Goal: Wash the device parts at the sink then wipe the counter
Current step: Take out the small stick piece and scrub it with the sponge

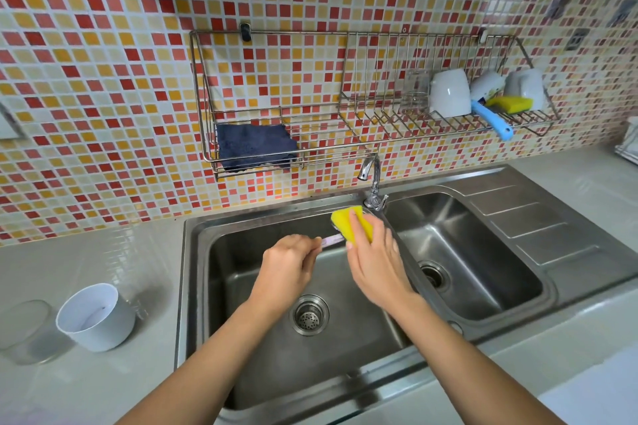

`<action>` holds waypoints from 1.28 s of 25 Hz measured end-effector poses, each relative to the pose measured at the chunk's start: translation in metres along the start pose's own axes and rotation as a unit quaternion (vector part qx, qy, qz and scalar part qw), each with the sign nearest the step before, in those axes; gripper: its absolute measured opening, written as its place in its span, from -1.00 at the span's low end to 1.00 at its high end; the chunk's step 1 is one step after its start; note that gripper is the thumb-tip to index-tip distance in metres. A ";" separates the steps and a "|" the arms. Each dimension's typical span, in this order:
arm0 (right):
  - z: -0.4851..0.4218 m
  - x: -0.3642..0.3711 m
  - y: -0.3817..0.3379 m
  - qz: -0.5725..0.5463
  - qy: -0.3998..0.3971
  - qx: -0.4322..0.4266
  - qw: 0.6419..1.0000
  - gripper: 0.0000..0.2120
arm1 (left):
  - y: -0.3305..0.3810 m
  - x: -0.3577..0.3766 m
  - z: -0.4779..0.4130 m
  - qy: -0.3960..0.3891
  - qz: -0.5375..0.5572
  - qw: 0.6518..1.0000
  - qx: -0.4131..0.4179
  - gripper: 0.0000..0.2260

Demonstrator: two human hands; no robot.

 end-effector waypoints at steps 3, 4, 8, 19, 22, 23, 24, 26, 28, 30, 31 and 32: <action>0.004 0.005 -0.001 0.013 -0.016 -0.037 0.999 -0.48 | 0.006 0.003 0.001 0.004 -0.019 0.996 0.082 -0.73; 0.005 0.005 -0.001 0.006 -0.015 -0.024 1.000 -0.47 | 0.005 0.003 0.001 0.010 -0.025 0.995 0.091 -0.73; 0.007 0.007 -0.001 -0.009 -0.013 -0.014 1.000 -0.45 | 0.003 0.003 0.000 0.043 -0.037 0.994 0.089 -0.74; 0.012 0.001 -0.002 0.027 0.040 -0.060 0.997 -0.48 | -0.024 0.024 0.013 -0.082 0.438 0.663 -0.601 -0.83; 0.006 0.000 0.003 0.038 0.058 -0.043 0.997 -0.47 | -0.016 0.023 0.012 -0.103 0.456 0.618 -0.632 -0.85; 0.006 0.000 0.002 0.037 0.058 -0.048 0.997 -0.47 | -0.017 0.023 0.012 -0.104 0.458 0.609 -0.639 -0.85; 0.007 0.002 0.000 0.041 0.054 -0.069 0.995 -0.47 | -0.017 0.024 0.012 -0.107 0.461 0.599 -0.646 -0.85; 0.006 0.005 0.002 0.056 0.050 -0.091 0.993 -0.48 | -0.019 0.025 0.014 -0.110 0.466 0.580 -0.659 -0.86; 0.003 0.004 0.008 0.041 0.062 -0.043 0.996 -0.48 | -0.019 0.026 0.015 -0.111 0.465 0.576 -0.663 -0.87; 0.005 0.007 0.010 0.036 0.052 -0.055 0.996 -0.48 | -0.020 0.026 0.014 -0.110 0.456 0.597 -0.650 -0.90; 0.007 0.009 0.009 0.045 0.047 -0.075 0.995 -0.48 | -0.021 0.025 0.014 -0.110 0.448 0.614 -0.640 -0.91; 0.008 0.010 0.010 0.045 0.047 -0.075 0.995 -0.48 | -0.020 0.025 0.013 -0.111 0.439 0.631 -0.630 -0.92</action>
Point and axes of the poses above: each hand's wrist, its own z-axis away from the middle knuckle, its own x-axis out of the palm, y = z × x, the point moved 5 cm from there along -z, towards the middle knuckle, and after that the axes turned 8 degrees about y, right-handed, at the moved point
